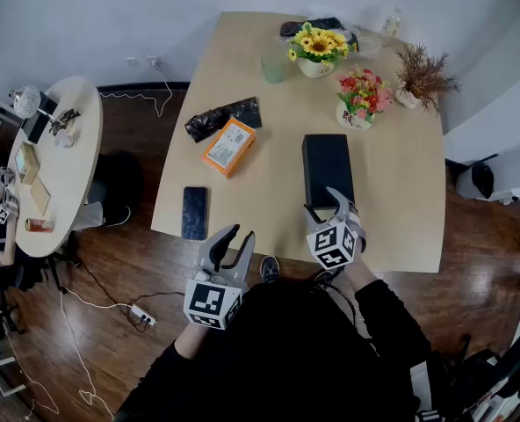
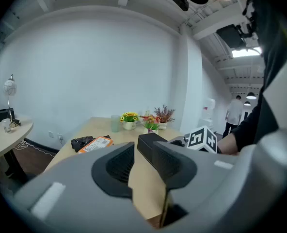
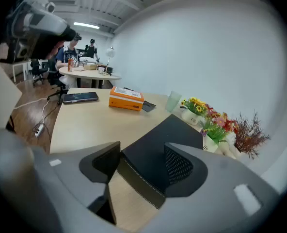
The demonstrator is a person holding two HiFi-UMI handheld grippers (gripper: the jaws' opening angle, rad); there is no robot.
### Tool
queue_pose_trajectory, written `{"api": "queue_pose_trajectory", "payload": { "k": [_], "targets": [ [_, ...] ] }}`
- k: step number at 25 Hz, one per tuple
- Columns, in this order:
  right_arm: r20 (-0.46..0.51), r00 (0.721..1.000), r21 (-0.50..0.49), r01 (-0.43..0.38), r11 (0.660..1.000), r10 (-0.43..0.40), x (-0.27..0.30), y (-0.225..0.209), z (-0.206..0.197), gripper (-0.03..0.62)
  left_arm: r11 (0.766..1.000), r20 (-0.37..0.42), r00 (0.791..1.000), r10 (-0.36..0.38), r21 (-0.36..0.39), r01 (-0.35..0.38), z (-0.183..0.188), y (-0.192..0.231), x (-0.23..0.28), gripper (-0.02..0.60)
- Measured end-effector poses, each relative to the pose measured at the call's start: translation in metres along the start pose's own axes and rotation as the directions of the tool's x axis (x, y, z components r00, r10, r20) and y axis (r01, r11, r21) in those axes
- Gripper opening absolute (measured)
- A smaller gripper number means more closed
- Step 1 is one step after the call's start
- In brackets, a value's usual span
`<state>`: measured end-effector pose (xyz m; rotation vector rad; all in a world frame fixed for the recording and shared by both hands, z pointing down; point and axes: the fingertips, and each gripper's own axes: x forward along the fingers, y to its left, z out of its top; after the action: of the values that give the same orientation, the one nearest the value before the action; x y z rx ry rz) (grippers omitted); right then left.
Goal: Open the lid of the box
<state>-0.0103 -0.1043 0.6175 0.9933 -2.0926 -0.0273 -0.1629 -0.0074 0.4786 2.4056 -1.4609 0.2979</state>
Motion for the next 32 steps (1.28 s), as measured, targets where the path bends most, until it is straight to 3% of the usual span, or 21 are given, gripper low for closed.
{"api": "queue_pose_trajectory", "payload": {
  "k": [5, 11, 15, 18, 19, 22, 24, 26, 30, 32],
  "targets": [
    [-0.001, 1.000, 0.001, -0.023, 1.000, 0.023, 0.003, 0.005, 0.007, 0.259, 0.999, -0.003, 0.999, -0.048, 0.002, 0.048, 0.000, 0.009, 0.010, 0.098],
    [0.029, 0.995, 0.096, -0.093, 0.991, 0.091, -0.006, 0.001, 0.012, 0.221, 0.990, -0.003, 0.991, -0.136, 0.028, 0.136, 0.007, -0.007, 0.025, 0.098],
    [0.125, 0.985, 0.250, -0.145, 0.957, 0.117, -0.020, -0.004, 0.015, 0.089, 0.983, -0.007, 0.984, -0.177, 0.046, 0.177, 0.008, -0.015, 0.030, 0.098],
    [0.128, 0.985, 0.258, -0.149, 0.955, 0.119, -0.025, 0.000, 0.009, 0.067, 0.980, -0.021, 0.981, -0.191, 0.045, 0.191, 0.003, -0.020, 0.033, 0.098],
    [0.138, 0.984, 0.268, -0.148, 0.952, 0.114, -0.027, 0.000, 0.008, 0.003, 0.980, -0.025, 0.981, -0.193, 0.044, 0.194, 0.002, -0.022, 0.034, 0.098],
    [0.171, 0.983, 0.276, -0.106, 0.955, 0.060, -0.033, -0.012, 0.012, 0.000, 0.979, -0.034, 0.980, -0.198, 0.050, 0.200, -0.001, -0.028, 0.041, 0.098],
    [0.187, 0.982, 0.231, -0.049, 0.972, 0.005, -0.039, -0.027, 0.016, 0.000, 0.974, -0.045, 0.977, -0.211, 0.074, 0.214, -0.008, -0.034, 0.053, 0.098],
    [0.190, 0.981, 0.245, -0.004, 0.970, -0.044, -0.045, -0.050, 0.011, 0.015, 0.965, -0.077, 0.970, -0.229, 0.112, 0.236, -0.021, -0.042, 0.073, 0.098],
    [0.129, 0.991, 0.454, -0.035, 0.891, -0.027, -0.046, -0.097, -0.028, 0.163, 0.945, -0.196, 0.948, -0.252, 0.159, 0.284, -0.060, -0.065, 0.132, 0.120],
    [0.111, 0.994, 0.546, -0.078, 0.834, 0.020, -0.043, -0.109, -0.047, 0.179, 0.937, -0.251, 0.930, -0.269, 0.153, 0.313, -0.077, -0.082, 0.160, 0.207]
  ]
}}
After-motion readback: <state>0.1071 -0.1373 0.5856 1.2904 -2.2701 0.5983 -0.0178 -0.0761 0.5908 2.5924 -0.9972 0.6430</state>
